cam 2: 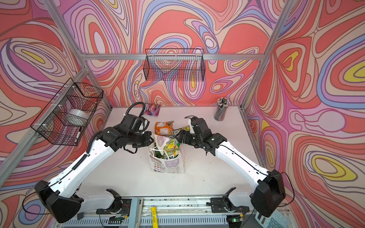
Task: Place the snacks into the paper bag
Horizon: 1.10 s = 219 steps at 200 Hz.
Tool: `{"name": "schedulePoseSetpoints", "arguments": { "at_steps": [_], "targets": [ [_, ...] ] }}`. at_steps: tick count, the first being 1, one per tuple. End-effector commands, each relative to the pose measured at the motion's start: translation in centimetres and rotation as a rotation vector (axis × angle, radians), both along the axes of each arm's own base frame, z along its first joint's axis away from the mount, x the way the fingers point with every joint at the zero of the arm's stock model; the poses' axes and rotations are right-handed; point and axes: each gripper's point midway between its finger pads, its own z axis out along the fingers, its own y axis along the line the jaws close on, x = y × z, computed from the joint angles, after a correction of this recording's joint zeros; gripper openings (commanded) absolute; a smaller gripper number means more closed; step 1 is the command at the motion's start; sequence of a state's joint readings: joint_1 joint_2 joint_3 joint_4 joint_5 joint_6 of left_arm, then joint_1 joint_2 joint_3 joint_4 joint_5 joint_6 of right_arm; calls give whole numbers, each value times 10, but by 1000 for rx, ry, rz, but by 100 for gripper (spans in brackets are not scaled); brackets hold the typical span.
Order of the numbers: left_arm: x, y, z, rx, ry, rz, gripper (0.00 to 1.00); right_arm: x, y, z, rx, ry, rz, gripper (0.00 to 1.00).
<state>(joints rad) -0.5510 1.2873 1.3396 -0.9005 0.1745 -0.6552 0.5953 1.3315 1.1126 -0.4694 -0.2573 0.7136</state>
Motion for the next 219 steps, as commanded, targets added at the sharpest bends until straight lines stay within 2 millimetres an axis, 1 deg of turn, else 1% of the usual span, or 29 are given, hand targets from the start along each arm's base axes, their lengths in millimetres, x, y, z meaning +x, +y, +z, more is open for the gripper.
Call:
{"name": "schedulePoseSetpoints", "arguments": {
  "at_steps": [1, 6, 19, 28, 29, 30, 34, 36, 37, 44, 53, 76, 98, 102, 132, 136, 138, 139, 164, 179, 194, 200, 205, 209, 211, 212, 219],
  "targets": [
    [-5, 4, -3, 16, 4, 5, 0, 1, 22, 8, 105, -4, 65, 70],
    [-5, 5, -3, 17, 3, 5, 0, 1, 25, 9, 118, -3, 70, 65],
    [-5, 5, -1, 14, 1, 6, 0, 3, 28, 13, 134, -5, 75, 47],
    [-5, 4, 0, 12, -1, 7, 0, 3, 29, 16, 143, -6, 76, 34],
    [-5, 4, 0, 11, -2, 7, 0, 3, 29, 16, 143, -6, 76, 34],
    [-5, 5, 1, 11, -2, 8, 0, 3, 29, 16, 145, -5, 77, 30],
    [-5, 5, 1, 10, -3, 9, 0, 2, 30, 17, 150, -6, 81, 23],
    [-5, 4, 2, 10, -4, 9, 0, 2, 30, 18, 152, -7, 81, 22],
    [-5, 4, 2, 9, -4, 10, 0, 2, 30, 19, 154, -7, 82, 18],
    [-4, 4, 2, 8, -5, 9, 0, 2, 30, 23, 161, -15, 82, 9],
    [-4, 4, 3, 10, -8, 10, 0, 1, 29, 30, 166, -27, 82, 0],
    [-3, 7, 0, 28, -5, 16, 0, -3, 24, 54, 162, -84, 95, 0],
    [-3, 11, 2, 42, -13, 28, 0, 0, 24, 79, 145, -146, 109, 0],
    [-3, 12, 3, 43, -18, 33, 0, 1, 24, 82, 144, -153, 111, 0],
    [-5, 21, 13, 38, -57, 70, 0, 13, 26, 125, 152, -265, 109, 0],
    [-6, 21, 13, 38, -58, 73, 0, 16, 26, 133, 151, -287, 106, 0],
    [-6, 22, 14, 39, -61, 75, 0, 16, 26, 131, 148, -285, 105, 0],
    [-6, 23, 14, 41, -62, 76, 0, 17, 26, 135, 148, -294, 105, 0],
    [-11, 31, 15, 37, -84, 107, 0, 29, 26, 165, 127, -378, 91, 0],
    [-13, 33, 16, 24, -95, 119, 0, 33, 25, 186, 114, -434, 93, 0],
    [-13, 31, 17, 5, -97, 122, 0, 35, 25, 212, 111, -489, 98, 0],
    [-13, 30, 17, -2, -96, 119, 0, 34, 25, 227, 121, -517, 104, 0],
    [-12, 28, 17, -9, -98, 118, 0, 32, 25, 233, 124, -530, 109, 0],
    [-11, 27, 17, -12, -96, 116, 0, 31, 25, 244, 130, -557, 117, 0],
    [-11, 26, 16, -12, -94, 116, 0, 31, 25, 245, 129, -559, 119, 0],
    [-10, 26, 16, -13, -95, 116, 0, 29, 25, 250, 132, -571, 122, 0],
    [-9, 25, 15, -12, -89, 115, 0, 26, 24, 263, 144, -604, 135, 0]
  ]
}}
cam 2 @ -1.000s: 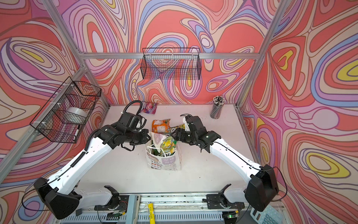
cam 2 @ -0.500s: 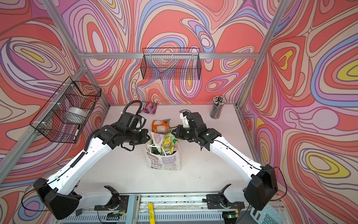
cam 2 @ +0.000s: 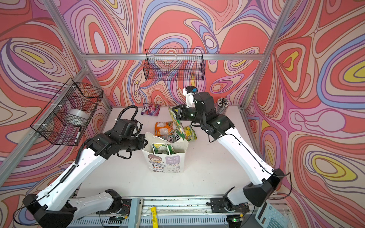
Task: Place the snacks into the paper bag
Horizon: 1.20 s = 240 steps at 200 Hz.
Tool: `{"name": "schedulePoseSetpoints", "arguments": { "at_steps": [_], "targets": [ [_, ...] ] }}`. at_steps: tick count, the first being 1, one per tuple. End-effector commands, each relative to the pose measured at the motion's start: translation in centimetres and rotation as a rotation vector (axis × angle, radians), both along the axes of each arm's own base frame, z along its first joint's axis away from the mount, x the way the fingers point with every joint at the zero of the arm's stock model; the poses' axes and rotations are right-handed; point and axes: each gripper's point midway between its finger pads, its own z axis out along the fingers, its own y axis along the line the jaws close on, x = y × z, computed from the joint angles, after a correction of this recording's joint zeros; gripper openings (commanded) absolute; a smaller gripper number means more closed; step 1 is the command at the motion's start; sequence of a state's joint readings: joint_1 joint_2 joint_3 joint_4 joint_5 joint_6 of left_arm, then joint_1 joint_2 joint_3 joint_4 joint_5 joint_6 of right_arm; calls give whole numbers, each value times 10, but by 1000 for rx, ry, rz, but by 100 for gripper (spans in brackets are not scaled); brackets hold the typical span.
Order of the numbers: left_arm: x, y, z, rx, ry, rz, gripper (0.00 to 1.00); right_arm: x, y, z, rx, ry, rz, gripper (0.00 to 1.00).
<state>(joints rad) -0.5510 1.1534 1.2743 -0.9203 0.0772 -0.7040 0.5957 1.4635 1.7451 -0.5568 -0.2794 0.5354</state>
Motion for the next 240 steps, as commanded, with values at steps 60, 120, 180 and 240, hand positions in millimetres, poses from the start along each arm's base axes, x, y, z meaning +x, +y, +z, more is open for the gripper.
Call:
{"name": "schedulePoseSetpoints", "arguments": {
  "at_steps": [60, 120, 180, 240],
  "targets": [
    [17, -15, 7, -41, -14, 7, 0, -55, 3, 105, 119, -258, 215, 0],
    [15, -12, 16, -32, -23, 3, 0, -77, 21, 109, 201, -254, 390, 0],
    [16, -12, 6, -6, 9, -1, 0, -95, 31, 120, 238, -303, 460, 0],
    [14, -8, 4, -1, 14, 17, 0, -99, 18, 178, 269, -471, 402, 0]
  ]
}}
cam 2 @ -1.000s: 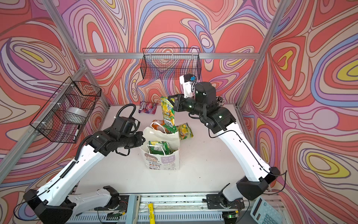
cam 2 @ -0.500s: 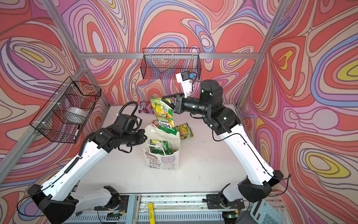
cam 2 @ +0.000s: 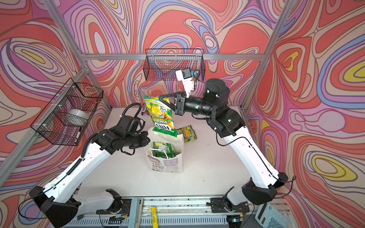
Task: Place the snacks into the paper bag
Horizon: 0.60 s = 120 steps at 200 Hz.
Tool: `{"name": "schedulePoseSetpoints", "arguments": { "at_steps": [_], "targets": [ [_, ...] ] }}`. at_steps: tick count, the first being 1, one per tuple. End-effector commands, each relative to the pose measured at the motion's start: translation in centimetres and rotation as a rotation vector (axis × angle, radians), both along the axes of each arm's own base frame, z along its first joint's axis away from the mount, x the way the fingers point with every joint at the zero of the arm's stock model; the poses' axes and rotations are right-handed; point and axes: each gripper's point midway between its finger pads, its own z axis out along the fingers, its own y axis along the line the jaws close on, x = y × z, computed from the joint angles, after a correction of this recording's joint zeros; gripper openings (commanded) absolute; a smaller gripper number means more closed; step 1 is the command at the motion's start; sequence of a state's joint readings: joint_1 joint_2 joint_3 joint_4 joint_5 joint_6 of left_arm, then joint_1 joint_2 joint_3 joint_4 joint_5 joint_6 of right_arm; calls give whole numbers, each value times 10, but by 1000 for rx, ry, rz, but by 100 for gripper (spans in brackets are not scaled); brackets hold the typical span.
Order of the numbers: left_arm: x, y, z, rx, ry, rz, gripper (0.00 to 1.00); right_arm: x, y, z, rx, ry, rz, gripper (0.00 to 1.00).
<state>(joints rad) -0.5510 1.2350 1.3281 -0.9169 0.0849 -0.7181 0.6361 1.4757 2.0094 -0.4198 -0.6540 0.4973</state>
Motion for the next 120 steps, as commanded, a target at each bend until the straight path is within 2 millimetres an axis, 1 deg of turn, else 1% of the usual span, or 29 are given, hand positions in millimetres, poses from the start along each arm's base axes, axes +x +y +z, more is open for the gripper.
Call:
{"name": "schedulePoseSetpoints", "arguments": {
  "at_steps": [1, 8, 21, 48, 76, 84, 120],
  "targets": [
    [0, 2, 6, -1, -15, 12, 0, -8, -8, 39, 72, -127, -19, 0],
    [0, 2, 7, -2, -17, 12, 0, -10, -5, 39, 76, -127, 4, 0],
    [1, 2, 8, -1, -18, 13, 0, -8, 2, 31, 70, -104, 39, 0],
    [1, -1, 11, -10, -17, 0, 0, 2, 10, -2, 34, -57, 39, 0],
    [2, -2, 14, -10, -12, 3, 0, 2, 18, -33, 9, -3, 86, 0],
    [2, -3, 15, -15, -10, 0, 0, 1, 20, -39, 10, 2, 100, 0],
    [1, -2, 19, -20, -10, 3, 0, 10, 28, -86, -44, 41, 100, 0]
  ]
}}
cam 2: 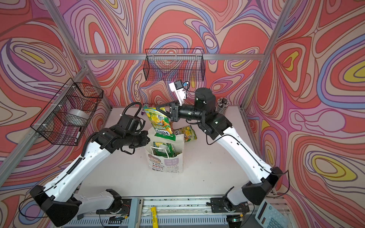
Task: Place the snacks into the paper bag
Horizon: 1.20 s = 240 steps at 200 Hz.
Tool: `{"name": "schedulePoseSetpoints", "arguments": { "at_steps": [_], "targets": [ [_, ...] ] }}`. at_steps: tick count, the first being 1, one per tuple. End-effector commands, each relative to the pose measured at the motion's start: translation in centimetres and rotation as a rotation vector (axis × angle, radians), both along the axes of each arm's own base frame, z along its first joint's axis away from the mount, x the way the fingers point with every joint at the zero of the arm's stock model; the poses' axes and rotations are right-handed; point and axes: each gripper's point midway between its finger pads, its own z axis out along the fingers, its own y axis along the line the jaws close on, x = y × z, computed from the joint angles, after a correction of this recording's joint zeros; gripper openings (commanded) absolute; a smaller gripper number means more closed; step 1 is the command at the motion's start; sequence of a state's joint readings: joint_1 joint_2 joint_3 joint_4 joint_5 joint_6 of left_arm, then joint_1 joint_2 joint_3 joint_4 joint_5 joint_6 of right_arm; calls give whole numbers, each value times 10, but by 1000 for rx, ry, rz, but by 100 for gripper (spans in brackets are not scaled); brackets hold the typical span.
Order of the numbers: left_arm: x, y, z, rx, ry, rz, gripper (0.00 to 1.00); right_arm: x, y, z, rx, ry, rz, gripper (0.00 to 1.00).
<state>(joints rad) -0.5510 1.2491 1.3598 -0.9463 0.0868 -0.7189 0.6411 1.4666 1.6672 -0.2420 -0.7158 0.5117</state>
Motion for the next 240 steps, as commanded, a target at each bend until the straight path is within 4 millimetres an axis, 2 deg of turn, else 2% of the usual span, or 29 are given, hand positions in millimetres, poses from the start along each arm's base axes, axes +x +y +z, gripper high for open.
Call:
{"name": "schedulePoseSetpoints", "arguments": {
  "at_steps": [1, 42, 92, 136, 147, 148, 156, 187, 208, 240],
  "targets": [
    [1, -2, 15, -25, -21, 3, 0, -16, -3, 13, 49, -92, 35, 0],
    [3, -2, 20, -15, -20, 5, 0, -10, 4, -39, -45, -56, 55, 0],
    [3, -2, 23, -13, -11, 9, 0, -6, 2, -98, -165, 7, 39, 0],
    [0, 4, 23, 0, -28, 17, 0, -5, -4, -122, -223, 53, 8, 0],
    [-1, 8, 24, 6, -44, 27, 0, -5, -6, -127, -236, 65, -5, 12],
    [-1, 8, 24, 6, -46, 27, 0, -5, -6, -127, -237, 67, -8, 16],
    [-2, 10, 24, 4, -58, 28, 0, -4, -7, -128, -243, 71, -17, 23],
    [-2, 15, 22, 26, -80, 35, 0, -9, -7, -124, -254, 91, -30, 32],
    [0, 11, 19, 11, -79, 28, 0, -15, -9, -112, -262, 78, -54, 43],
    [6, 5, 9, -4, -78, 26, 0, -18, -27, -74, -254, 48, -143, 65]
  ]
}}
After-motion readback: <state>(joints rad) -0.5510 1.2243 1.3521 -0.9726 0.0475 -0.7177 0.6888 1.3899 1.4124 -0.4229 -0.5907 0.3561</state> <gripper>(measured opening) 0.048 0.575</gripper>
